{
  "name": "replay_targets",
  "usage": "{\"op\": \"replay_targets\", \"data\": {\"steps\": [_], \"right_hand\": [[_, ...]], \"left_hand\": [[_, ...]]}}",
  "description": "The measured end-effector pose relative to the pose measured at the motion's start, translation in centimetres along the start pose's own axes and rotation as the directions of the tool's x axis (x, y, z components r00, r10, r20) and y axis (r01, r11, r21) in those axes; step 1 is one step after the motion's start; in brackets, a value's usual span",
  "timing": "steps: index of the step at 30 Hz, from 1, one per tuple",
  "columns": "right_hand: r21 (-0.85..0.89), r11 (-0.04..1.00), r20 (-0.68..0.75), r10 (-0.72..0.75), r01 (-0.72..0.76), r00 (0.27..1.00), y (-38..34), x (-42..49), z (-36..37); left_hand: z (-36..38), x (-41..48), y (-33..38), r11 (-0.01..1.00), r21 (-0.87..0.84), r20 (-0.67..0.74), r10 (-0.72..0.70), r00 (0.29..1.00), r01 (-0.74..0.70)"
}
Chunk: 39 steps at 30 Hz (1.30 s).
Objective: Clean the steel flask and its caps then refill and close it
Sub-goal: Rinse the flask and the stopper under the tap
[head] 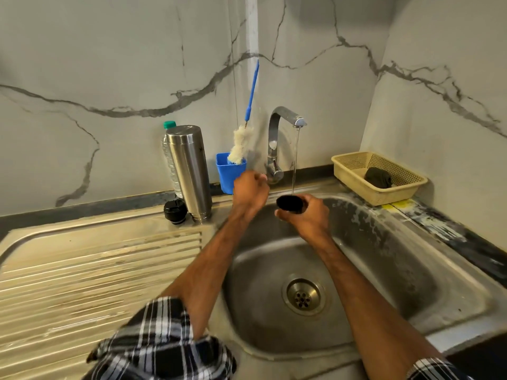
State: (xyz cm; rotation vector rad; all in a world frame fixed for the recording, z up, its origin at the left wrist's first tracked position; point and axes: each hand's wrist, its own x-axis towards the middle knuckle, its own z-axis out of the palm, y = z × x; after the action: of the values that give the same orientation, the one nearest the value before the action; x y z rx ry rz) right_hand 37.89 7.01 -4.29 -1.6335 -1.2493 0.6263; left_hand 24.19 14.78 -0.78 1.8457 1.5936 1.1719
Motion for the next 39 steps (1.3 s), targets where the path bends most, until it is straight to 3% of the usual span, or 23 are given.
{"op": "replay_targets", "data": {"steps": [3,6,9,11,24,36,39], "right_hand": [[-0.035,0.998,0.013,0.045,-0.045,0.999,-0.2,-0.2,-0.2],[-0.027,0.999,-0.075,-0.024,0.022,0.997,-0.9,-0.2,-0.5],[-0.11,0.994,-0.002,0.015,-0.015,1.0,-0.9,-0.6,-0.3],[-0.088,0.996,-0.055,0.006,-0.011,0.998,-0.6,-0.5,-0.1],[-0.101,0.993,-0.006,0.055,-0.055,0.998,-0.5,-0.8,0.3],[-0.099,0.994,-0.03,0.04,-0.043,0.999,-0.4,-0.7,0.8],[-0.144,0.986,0.045,0.087,-0.08,0.995,-0.6,-1.0,0.8]], "left_hand": [[-0.3,-2.8,-0.8,0.995,-0.079,0.05,-0.058,0.997,0.062],[0.2,-4.7,-1.7,0.983,-0.126,0.021,-0.131,0.991,0.133],[0.9,-6.2,-2.0,0.966,-0.173,0.02,-0.193,0.981,0.193],[1.1,-6.7,-2.1,0.962,-0.176,0.014,-0.208,0.978,0.207],[0.7,-8.2,-3.1,0.979,-0.131,-0.047,-0.162,0.986,0.155],[1.2,-8.2,-2.9,0.975,-0.165,0.067,-0.14,0.988,0.149],[1.4,-8.1,-2.9,0.968,-0.197,0.069,-0.148,0.987,0.159]]}}
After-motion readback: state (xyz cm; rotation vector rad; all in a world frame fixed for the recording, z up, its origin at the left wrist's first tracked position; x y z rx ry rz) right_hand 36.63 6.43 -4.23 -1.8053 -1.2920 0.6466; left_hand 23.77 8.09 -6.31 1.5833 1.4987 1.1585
